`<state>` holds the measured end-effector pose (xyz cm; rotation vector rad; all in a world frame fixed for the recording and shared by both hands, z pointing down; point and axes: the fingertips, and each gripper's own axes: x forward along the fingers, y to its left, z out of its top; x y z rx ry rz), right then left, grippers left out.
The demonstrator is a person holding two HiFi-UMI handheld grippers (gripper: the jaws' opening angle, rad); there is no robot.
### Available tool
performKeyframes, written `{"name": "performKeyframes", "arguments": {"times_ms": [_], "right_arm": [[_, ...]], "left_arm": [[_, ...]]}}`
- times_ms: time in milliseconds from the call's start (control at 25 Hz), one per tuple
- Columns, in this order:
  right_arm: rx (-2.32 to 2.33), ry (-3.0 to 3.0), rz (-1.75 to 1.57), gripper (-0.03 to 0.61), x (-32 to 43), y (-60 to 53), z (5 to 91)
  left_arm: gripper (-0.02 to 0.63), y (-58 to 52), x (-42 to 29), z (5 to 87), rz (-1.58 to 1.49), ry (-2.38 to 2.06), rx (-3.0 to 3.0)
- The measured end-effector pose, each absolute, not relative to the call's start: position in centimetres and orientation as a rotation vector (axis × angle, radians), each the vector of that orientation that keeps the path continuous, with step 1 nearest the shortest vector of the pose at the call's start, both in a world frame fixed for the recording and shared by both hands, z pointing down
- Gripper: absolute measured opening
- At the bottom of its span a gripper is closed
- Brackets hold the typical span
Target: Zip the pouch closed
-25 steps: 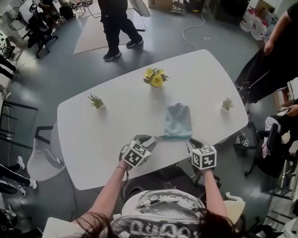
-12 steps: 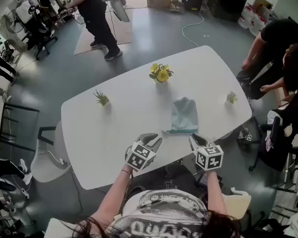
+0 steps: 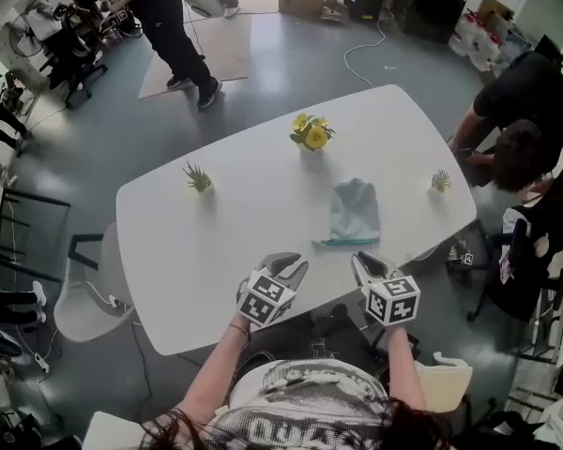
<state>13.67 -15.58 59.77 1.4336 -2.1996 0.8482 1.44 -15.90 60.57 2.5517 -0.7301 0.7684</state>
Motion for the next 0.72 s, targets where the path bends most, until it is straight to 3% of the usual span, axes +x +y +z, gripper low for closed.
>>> {"name": "performKeyframes", "arguments": {"times_ms": [720], "right_arm": [[1.217, -2.328, 0.793, 0.034, 13.2, -9.2, 58.4]], "left_arm": [[0.067, -10.5, 3.7, 59.6, 0.707, -0.905, 2.491]]}}
